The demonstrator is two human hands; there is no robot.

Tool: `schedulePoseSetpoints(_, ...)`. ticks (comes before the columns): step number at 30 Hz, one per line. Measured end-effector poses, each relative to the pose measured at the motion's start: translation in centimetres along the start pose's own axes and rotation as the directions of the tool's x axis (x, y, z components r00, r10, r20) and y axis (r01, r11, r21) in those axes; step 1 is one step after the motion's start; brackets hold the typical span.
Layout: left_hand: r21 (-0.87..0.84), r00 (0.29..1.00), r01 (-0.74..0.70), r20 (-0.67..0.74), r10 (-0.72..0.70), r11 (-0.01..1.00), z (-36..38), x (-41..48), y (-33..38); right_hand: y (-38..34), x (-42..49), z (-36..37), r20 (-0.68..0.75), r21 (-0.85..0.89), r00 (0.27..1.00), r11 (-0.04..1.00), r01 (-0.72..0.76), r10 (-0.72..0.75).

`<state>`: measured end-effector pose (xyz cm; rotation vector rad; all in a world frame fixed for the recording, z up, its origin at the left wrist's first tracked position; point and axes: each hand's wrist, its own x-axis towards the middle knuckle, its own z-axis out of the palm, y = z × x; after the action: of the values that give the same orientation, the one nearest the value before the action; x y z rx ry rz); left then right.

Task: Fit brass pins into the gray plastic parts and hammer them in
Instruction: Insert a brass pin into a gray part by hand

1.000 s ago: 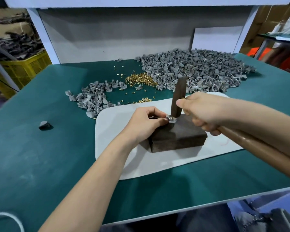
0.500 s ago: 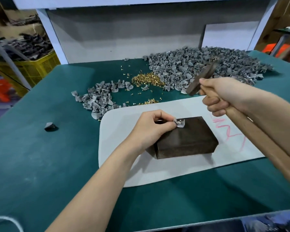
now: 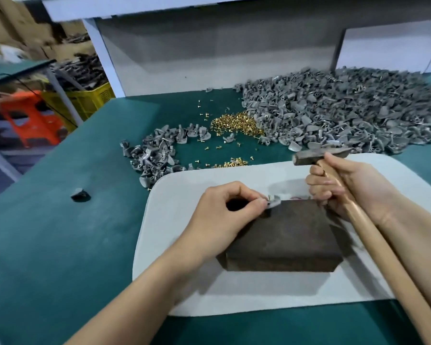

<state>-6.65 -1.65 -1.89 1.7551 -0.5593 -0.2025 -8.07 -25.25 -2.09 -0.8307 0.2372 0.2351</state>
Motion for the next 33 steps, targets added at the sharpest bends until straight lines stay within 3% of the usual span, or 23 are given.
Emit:
schedulePoseSetpoints(6, 0.045, 0.996, 0.055, 0.063, -0.057, 0.997, -0.5, 0.6, 0.8, -0.1, 0.3, -0.1, 0.025, 0.046, 0.998, 0.997, -0.056, 0.055)
schedulePoseSetpoints(9, 0.171, 0.997, 0.075, -0.01, -0.074, 0.982, -0.9, 3.8, 2.5, -0.2, 0.2, 0.1, 0.026, 0.051, 0.996, 0.995, -0.085, 0.083)
schedulePoseSetpoints(11, 0.16, 0.995, 0.043, -0.093, -0.028, 0.986, -0.7, 7.6, 4.1, -0.2, 0.2, 0.2, 0.01, 0.039, 0.997, 0.996, -0.081, 0.08)
schedulePoseSetpoints(13, 0.237, 0.996, -0.052, -0.064, 0.069, 0.97, 0.2, 11.8, 5.7, -0.1, 0.1, 0.2, -0.007, 0.018, 0.998, 0.997, -0.07, 0.07)
schedulePoseSetpoints(15, 0.392, 0.989, -0.141, 0.105, 0.108, 0.909, 1.4, 15.5, 6.5, -0.1, 0.0, 0.2, -0.015, 0.029, 0.997, 0.997, -0.07, 0.07)
schedulePoseSetpoints(17, 0.598, 0.98, -0.149, 0.196, 0.036, 0.788, 1.9, 18.3, 5.5, -0.2, -0.1, 0.2, -0.022, 0.044, 0.997, 0.996, -0.075, 0.076)
schedulePoseSetpoints(19, 0.794, 0.986, -0.068, 0.145, -0.08, 0.604, 1.4, 19.6, 2.6, -0.2, -0.2, 0.3, -0.014, 0.057, 0.996, 0.995, -0.082, 0.083)
schedulePoseSetpoints(21, 0.885, 0.991, 0.002, 0.062, -0.122, 0.466, 0.7, 19.2, -0.5, -0.2, -0.2, 0.5, -0.008, 0.06, 0.996, 0.994, -0.09, 0.09)
schedulePoseSetpoints(27, 0.897, 0.999, -0.045, 0.046, 0.009, 0.441, -1.0, 18.1, -2.8, -0.3, 0.0, 0.6, -0.022, 0.04, 0.996, 0.995, -0.086, 0.087)
schedulePoseSetpoints(31, 0.958, 0.995, -0.079, 0.061, 0.073, 0.277, -1.8, 17.6, -2.8, -0.3, 0.0, 0.6, -0.019, 0.031, 0.996, 0.996, -0.083, 0.084)
schedulePoseSetpoints(33, 0.963, 0.993, -0.099, 0.081, 0.083, 0.249, -2.0, 17.6, -2.6, -0.3, -0.2, 0.5, -0.011, 0.033, 0.996, 0.996, -0.084, 0.084)
